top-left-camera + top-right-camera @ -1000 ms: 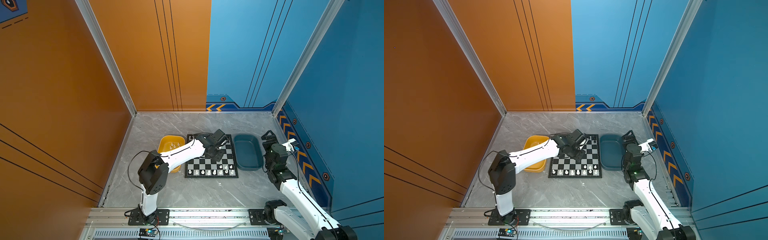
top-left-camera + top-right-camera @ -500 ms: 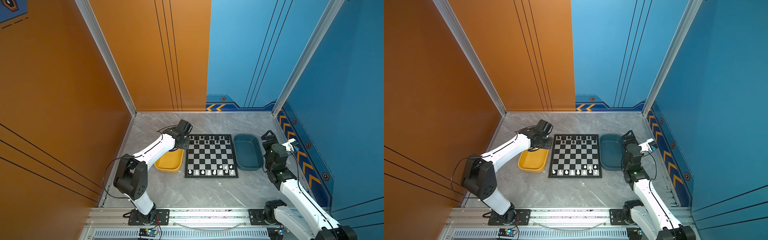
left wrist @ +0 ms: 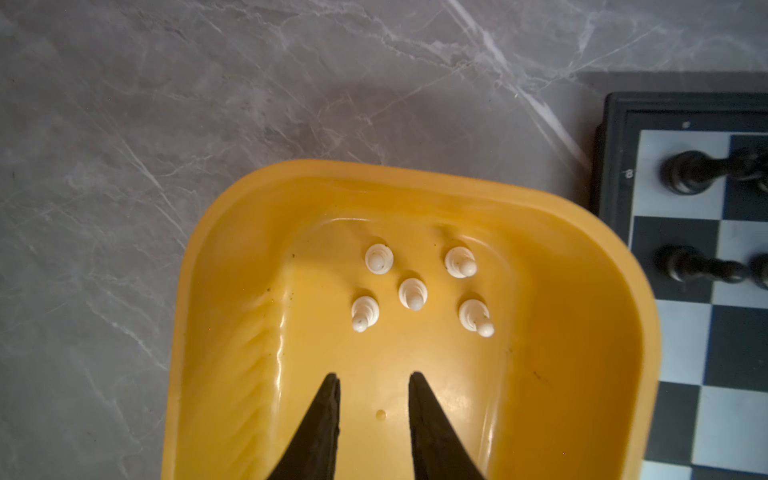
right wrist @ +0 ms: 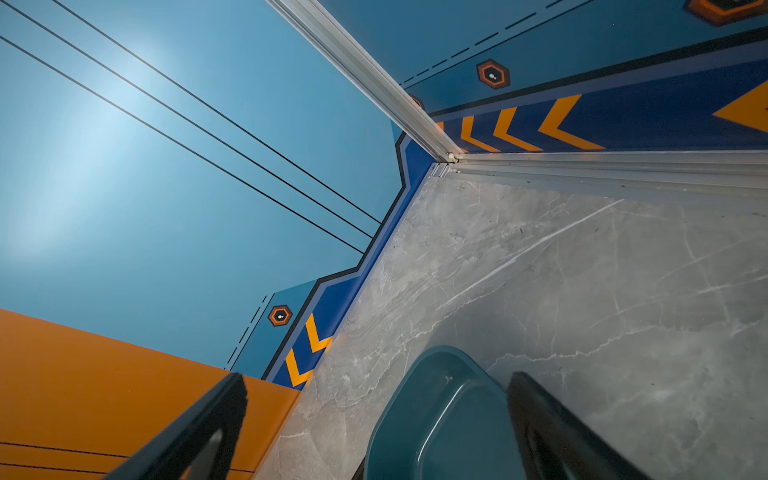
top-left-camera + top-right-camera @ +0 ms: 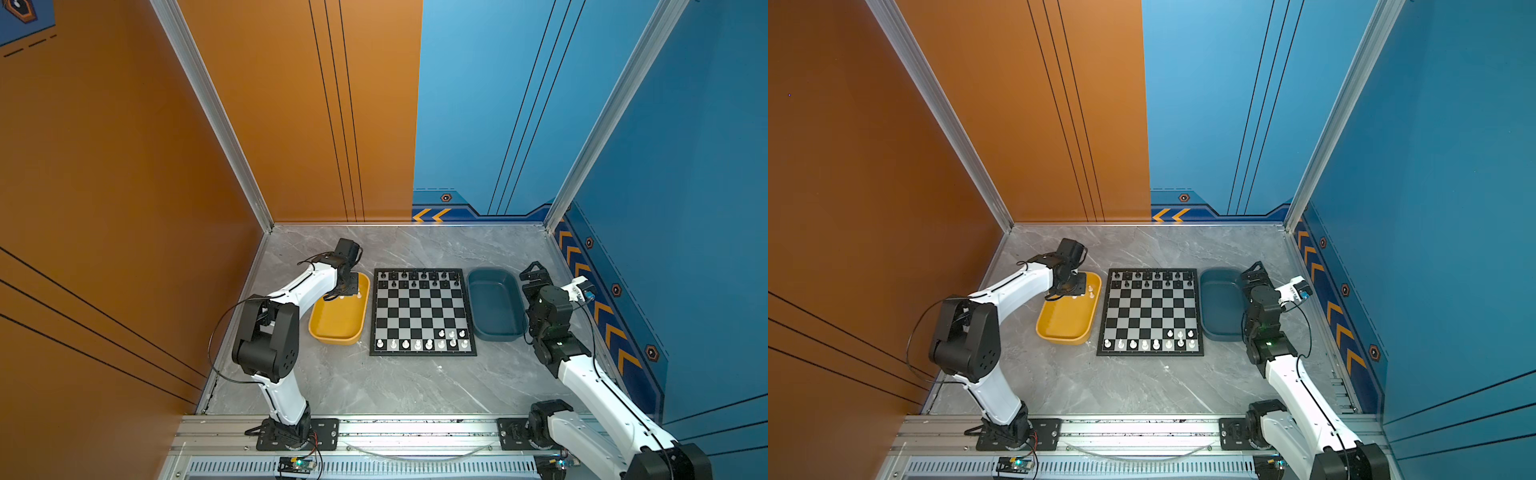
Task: Set up the chess pieces on the board
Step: 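Lower the open left gripper toward the remaining white pawns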
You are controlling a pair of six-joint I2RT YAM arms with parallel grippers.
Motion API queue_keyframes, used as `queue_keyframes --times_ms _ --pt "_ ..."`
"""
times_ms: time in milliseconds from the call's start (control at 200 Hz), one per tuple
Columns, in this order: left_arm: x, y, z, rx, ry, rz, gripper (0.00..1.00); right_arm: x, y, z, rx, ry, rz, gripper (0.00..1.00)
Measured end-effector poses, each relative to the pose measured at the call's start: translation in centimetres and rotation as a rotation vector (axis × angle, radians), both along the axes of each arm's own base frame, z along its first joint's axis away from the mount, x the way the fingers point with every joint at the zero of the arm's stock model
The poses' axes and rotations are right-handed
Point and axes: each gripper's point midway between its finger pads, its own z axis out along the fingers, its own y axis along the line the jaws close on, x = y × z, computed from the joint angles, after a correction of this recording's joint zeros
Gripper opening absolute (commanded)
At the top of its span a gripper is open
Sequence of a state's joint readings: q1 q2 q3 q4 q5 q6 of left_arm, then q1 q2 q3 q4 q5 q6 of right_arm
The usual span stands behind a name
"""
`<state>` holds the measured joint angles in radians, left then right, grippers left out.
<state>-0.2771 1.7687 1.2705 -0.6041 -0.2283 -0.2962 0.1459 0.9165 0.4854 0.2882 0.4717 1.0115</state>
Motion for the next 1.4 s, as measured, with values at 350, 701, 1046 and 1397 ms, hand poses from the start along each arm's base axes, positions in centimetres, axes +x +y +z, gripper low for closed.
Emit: queue_keyframes --times_ms 350,701,1046,1397 --pt "0.4 1.3 -2.3 0.012 0.044 0.034 0.29 0.0 0.0 -0.1 -0.001 0.005 0.0 1.0" --pt "0.7 1.8 -3.3 0.013 0.054 0.048 0.27 0.0 0.0 -0.1 -0.001 0.005 0.0 1.0" --pt "1.2 1.3 -3.3 -0.013 0.035 0.04 0.24 0.0 0.0 -0.1 -0.001 0.005 0.0 1.0" --pt "1.1 1.2 -4.4 -0.016 0.063 0.044 0.19 0.0 0.0 -0.1 -0.001 0.005 0.0 1.0"
